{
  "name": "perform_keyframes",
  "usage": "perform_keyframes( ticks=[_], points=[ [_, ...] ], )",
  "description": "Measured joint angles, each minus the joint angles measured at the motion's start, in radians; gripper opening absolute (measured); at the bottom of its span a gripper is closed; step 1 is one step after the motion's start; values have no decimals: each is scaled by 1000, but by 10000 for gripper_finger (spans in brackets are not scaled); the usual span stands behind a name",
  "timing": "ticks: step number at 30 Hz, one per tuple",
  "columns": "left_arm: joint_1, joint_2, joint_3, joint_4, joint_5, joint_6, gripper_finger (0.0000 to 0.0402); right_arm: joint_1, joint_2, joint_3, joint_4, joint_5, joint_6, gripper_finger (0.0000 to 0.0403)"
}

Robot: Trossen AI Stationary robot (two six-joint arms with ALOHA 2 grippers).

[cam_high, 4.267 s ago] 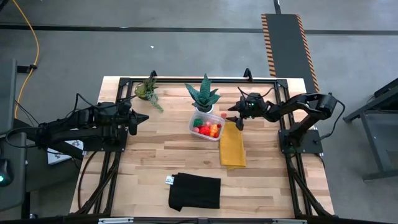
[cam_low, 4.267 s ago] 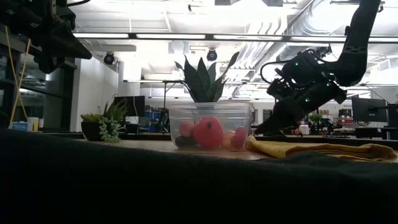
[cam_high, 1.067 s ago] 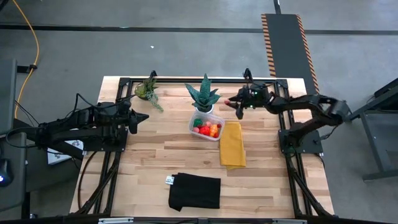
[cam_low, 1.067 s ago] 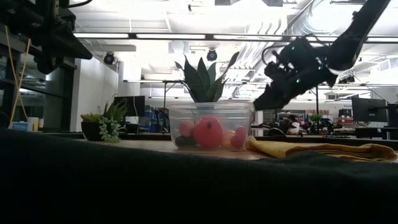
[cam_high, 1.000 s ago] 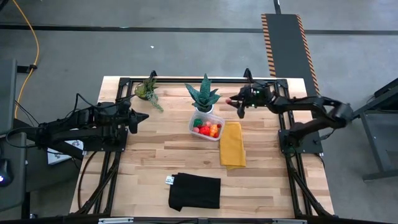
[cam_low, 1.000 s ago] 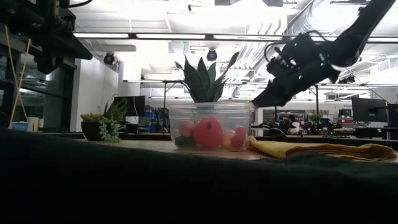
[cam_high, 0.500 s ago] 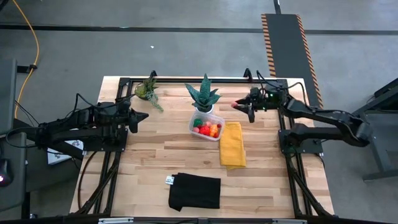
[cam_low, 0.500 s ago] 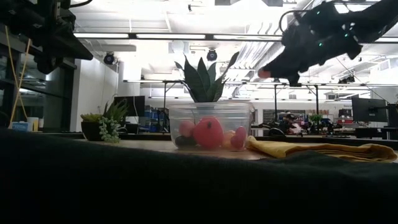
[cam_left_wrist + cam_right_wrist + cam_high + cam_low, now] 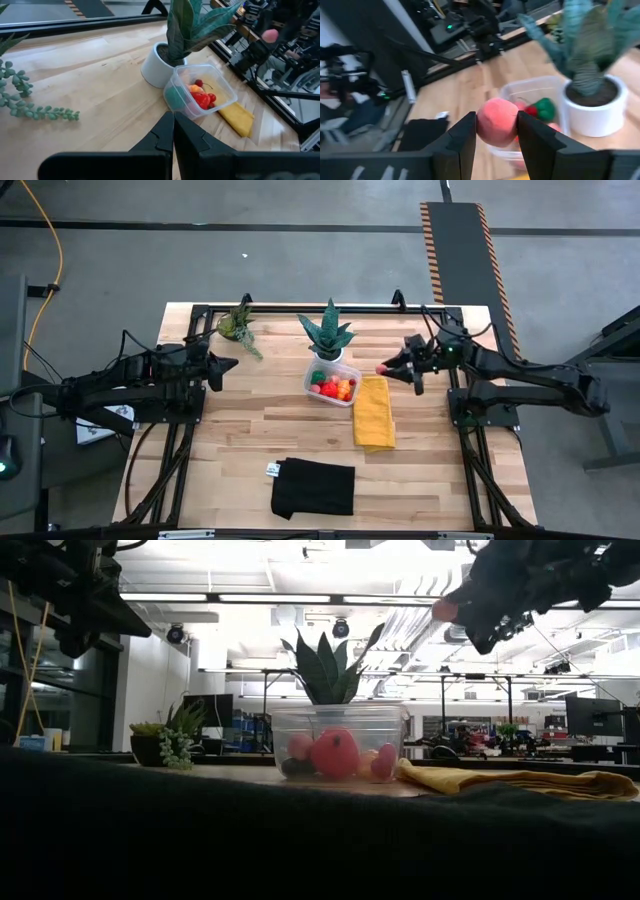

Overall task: Pick and placing Produce into tupperware
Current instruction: Put the pink peach into the transparent container

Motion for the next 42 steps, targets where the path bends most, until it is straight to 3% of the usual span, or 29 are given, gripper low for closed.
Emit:
perform_keyframes(
  ticks=[12, 16, 21, 30, 36, 42],
  points=[
    [0, 0, 0, -1, -4, 3, 1, 225, -27, 0, 87, 26, 177, 122],
    [0, 0, 0, -2, -4, 5, 1, 334, -27, 0, 192, 149, 265, 122],
    [0, 0, 0, -9, -4, 5, 1, 485, -18, 18, 204, 400, 288, 122],
    [0, 0, 0, -11, -4, 7, 1, 652, 153, 175, 14, 736, 291, 122],
    [0, 0, 0, -11, -5, 7, 1, 683, 331, 399, -210, 898, 295, 122],
    [0, 0, 0, -26, -5, 7, 1, 688, 543, 650, -549, 1028, 329, 122]
  ],
)
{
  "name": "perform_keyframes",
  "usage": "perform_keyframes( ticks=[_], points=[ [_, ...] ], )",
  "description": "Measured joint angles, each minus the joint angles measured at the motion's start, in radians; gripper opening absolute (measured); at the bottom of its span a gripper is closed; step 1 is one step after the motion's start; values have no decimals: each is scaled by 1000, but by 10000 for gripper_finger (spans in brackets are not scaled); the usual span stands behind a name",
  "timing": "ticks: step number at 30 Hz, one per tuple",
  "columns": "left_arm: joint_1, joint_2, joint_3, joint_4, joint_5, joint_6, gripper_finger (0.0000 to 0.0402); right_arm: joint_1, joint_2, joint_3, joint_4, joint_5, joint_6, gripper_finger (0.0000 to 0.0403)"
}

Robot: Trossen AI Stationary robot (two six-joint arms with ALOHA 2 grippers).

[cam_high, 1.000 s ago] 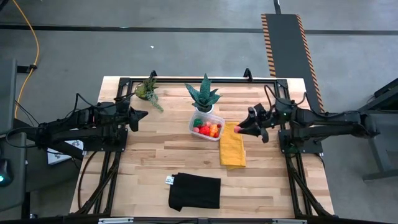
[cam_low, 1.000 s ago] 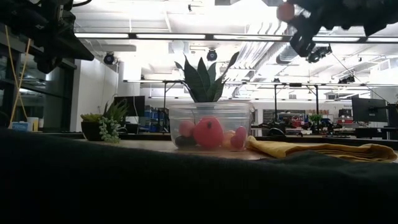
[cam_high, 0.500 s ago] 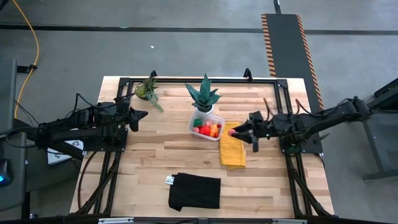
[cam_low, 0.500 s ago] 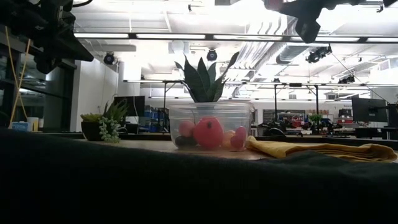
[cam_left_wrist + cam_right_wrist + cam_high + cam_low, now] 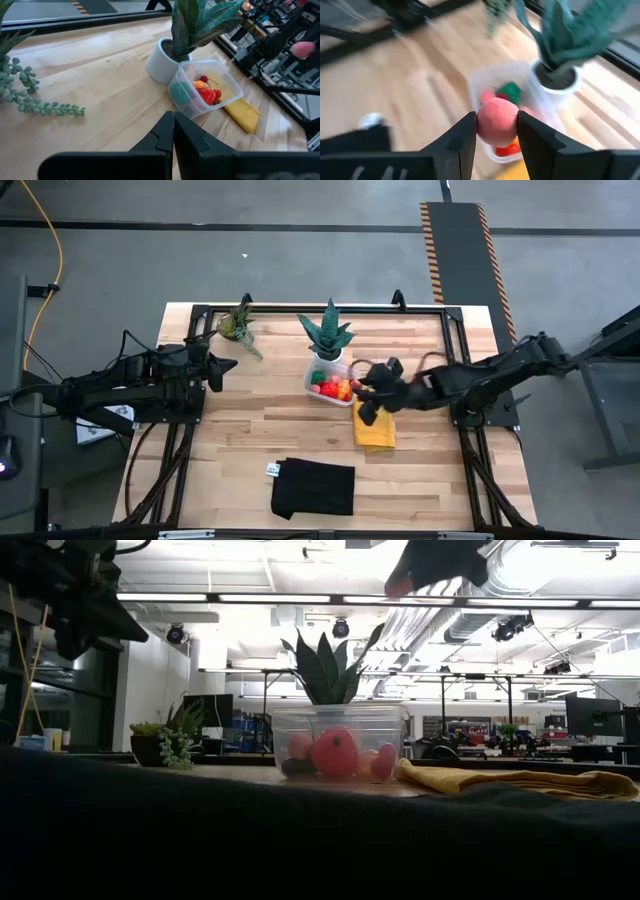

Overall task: Pick and placing Produce into tupperware
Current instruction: Put the pink peach into the transparent container

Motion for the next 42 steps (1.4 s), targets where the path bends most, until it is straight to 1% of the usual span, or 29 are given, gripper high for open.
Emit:
perform_keyframes(
  ticks=[1, 3, 6, 9, 12, 14, 18, 27, 31, 36, 40, 42],
  points=[
    [0, 0, 0, -7, 0, 0, 1, 0, 34, 25, -46, 21, 21, 122],
    [0, 0, 0, -27, 0, 5, 1, 0, 90, 56, -82, 49, 55, 122],
    [0, 0, 0, -59, -1, 26, 1, -2, 149, 70, -51, 76, 87, 122],
    [0, 0, 0, -83, -1, 46, 1, -11, 196, 71, -52, 133, 200, 122],
    [0, 0, 0, -98, -1, 49, 1, -32, 236, 71, -71, 146, 303, 122],
    [0, 0, 0, -97, -1, 49, 1, -44, 263, 71, -66, 147, 337, 122],
    [0, 0, 0, -97, -1, 49, 1, -57, 313, 71, -44, 146, 369, 122],
    [0, 0, 0, -96, -1, 49, 1, -102, 395, 70, -32, 130, 519, 122],
    [0, 0, 0, -96, -1, 49, 1, -125, 407, 70, -18, 91, 514, 122],
    [0, 0, 0, -95, -1, 49, 1, -153, 407, 70, -16, 75, 513, 122],
    [0, 0, 0, -95, -1, 49, 1, -177, 407, 70, 1, 13, 498, 136],
    [0, 0, 0, -95, 0, 49, 1, -182, 407, 70, 7, -3, 487, 146]
  ],
)
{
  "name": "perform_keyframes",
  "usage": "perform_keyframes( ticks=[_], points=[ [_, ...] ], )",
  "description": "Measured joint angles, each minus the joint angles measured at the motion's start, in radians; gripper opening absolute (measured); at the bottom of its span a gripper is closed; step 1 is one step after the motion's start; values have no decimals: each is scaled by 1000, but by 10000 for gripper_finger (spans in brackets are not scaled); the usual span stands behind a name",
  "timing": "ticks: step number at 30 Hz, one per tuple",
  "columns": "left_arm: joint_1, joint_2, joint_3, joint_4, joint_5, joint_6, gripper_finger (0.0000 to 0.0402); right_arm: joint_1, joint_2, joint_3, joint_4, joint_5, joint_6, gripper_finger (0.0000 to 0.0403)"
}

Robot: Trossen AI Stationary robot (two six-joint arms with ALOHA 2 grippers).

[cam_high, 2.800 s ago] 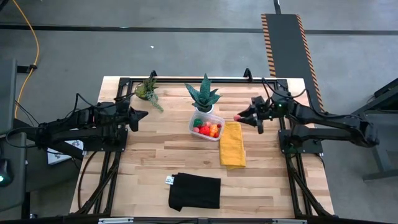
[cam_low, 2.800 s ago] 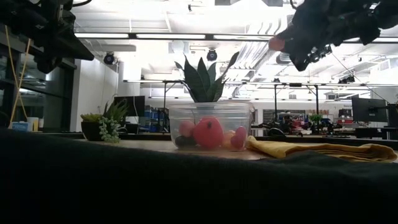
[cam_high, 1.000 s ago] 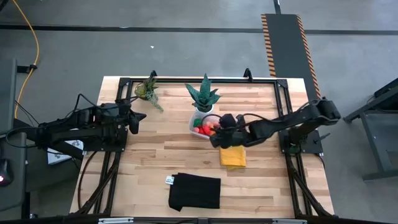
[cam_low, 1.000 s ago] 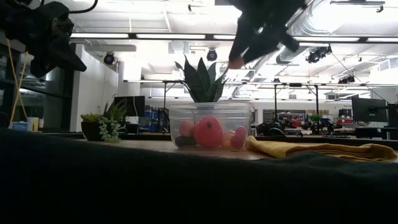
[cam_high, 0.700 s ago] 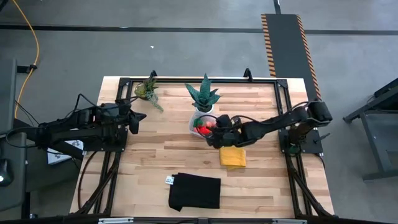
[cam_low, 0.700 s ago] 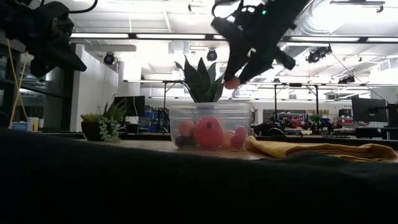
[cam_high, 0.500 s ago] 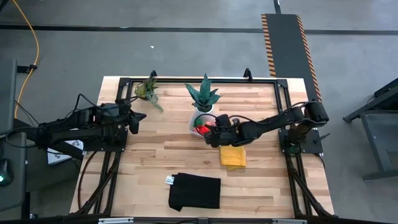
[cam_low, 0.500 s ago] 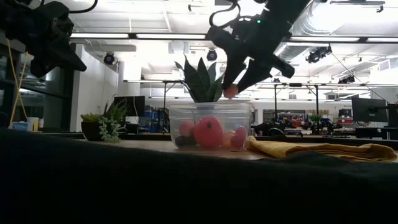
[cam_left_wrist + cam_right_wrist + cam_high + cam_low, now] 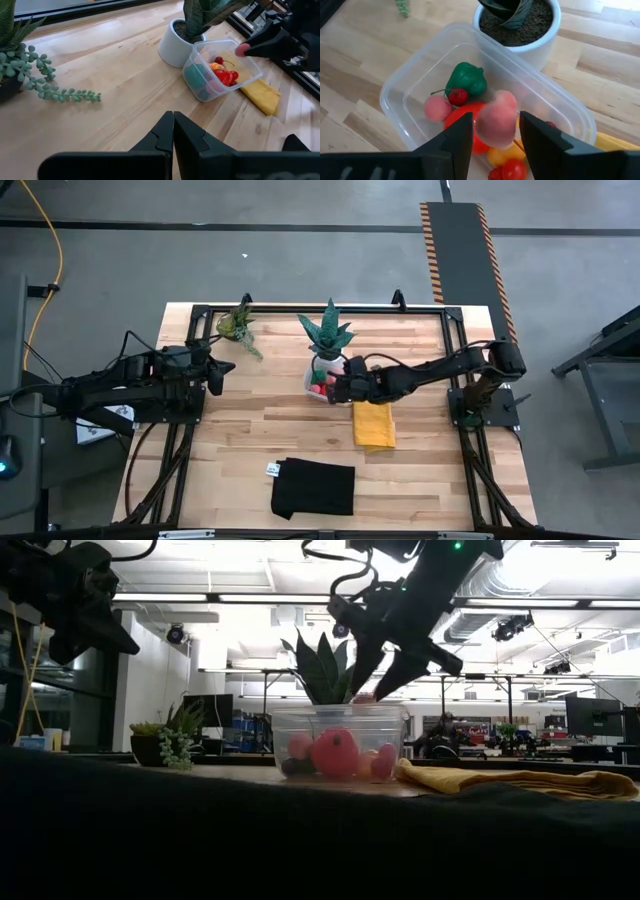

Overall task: Pick and placing Produce into tupperware
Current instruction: Put the pink peach into the transparent container, then return to Home Position

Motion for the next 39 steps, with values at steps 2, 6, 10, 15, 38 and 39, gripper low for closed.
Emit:
perform_keyframes(
  ticks=[2, 6, 10, 15, 38, 39],
  points=[
    [0, 0, 0, 0, 0, 0, 1, -4, 0, 0, 0, -1, 2, 157],
    [0, 0, 0, 0, 0, -3, 1, -4, 0, 0, 5, -2, 8, 171],
    [0, 0, 0, 1, 7, -36, 1, 0, 0, 0, 13, -2, 7, 174],
    [0, -8, 0, 105, 152, -72, 1, 27, -27, -2, 81, -18, -66, 174],
    [0, -238, 126, 418, 253, 112, 1, 253, -861, -605, 1028, 44, -553, 173],
    [0, -244, 93, 469, 249, 104, 1, 258, -875, -666, 1154, 17, -553, 171]
  ],
)
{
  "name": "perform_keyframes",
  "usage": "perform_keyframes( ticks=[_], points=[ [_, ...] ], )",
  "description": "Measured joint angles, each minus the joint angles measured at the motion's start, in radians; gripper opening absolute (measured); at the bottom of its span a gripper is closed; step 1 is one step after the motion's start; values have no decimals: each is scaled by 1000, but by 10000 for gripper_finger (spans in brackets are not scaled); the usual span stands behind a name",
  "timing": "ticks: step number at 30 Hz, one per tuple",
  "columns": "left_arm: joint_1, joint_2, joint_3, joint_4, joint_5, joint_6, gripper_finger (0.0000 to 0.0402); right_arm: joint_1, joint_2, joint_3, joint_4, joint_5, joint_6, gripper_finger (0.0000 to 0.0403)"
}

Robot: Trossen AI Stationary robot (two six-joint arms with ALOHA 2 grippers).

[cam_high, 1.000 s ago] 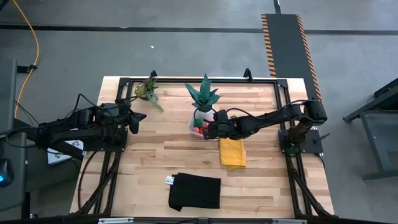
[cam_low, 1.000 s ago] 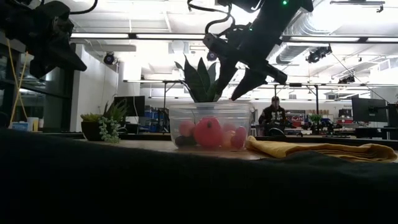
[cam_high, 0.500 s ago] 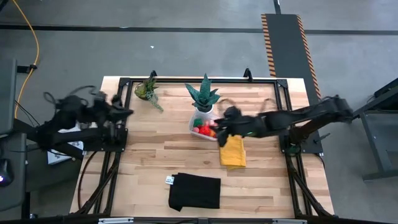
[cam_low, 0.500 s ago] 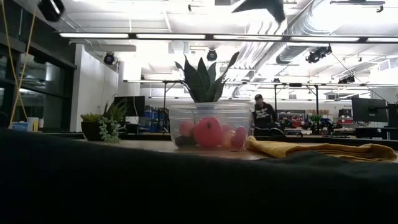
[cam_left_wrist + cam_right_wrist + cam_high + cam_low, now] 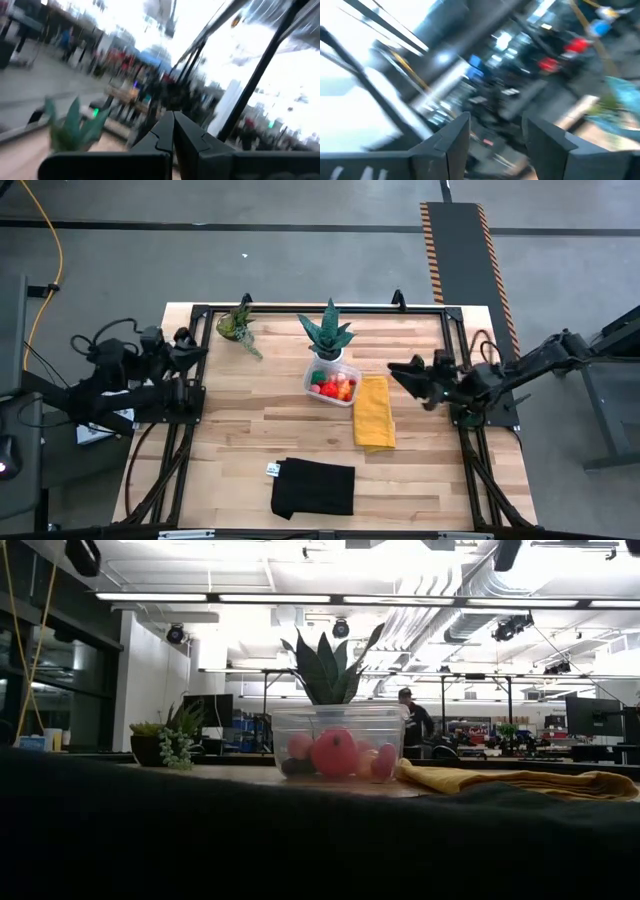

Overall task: Pick and placing Produce into tupperware
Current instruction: Return to Home Position

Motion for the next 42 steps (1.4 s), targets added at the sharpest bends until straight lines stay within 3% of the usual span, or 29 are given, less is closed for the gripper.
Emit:
perform_keyframes(
  ticks=[2, 5, 16, 25, 28, 34, 37, 42],
  points=[
    [0, -4, -59, 116, -8, -14, 1, 8, -14, -97, 201, -36, 0, 167],
    [0, 2, -153, 242, -29, -44, 1, 16, -25, -180, 347, -49, 0, 156],
    [0, -3, -417, 609, -28, -99, 1, 0, -33, -218, 407, -137, 89, 142],
    [-48, -2, -511, 668, -32, -74, 1, -6, -53, -218, 402, -159, 43, 142],
    [-132, -2, -527, 670, -98, -38, 0, -6, -53, -218, 400, -158, 14, 142],
    [-316, -2, -538, 665, -328, 80, 0, -6, -53, -218, 399, -156, -47, 142],
    [-371, -3, -538, 646, -352, 118, 0, -6, -53, -218, 398, -155, -88, 142],
    [-420, -3, -538, 480, -353, 52, 0, -6, -53, -218, 398, -154, -105, 142]
  ],
)
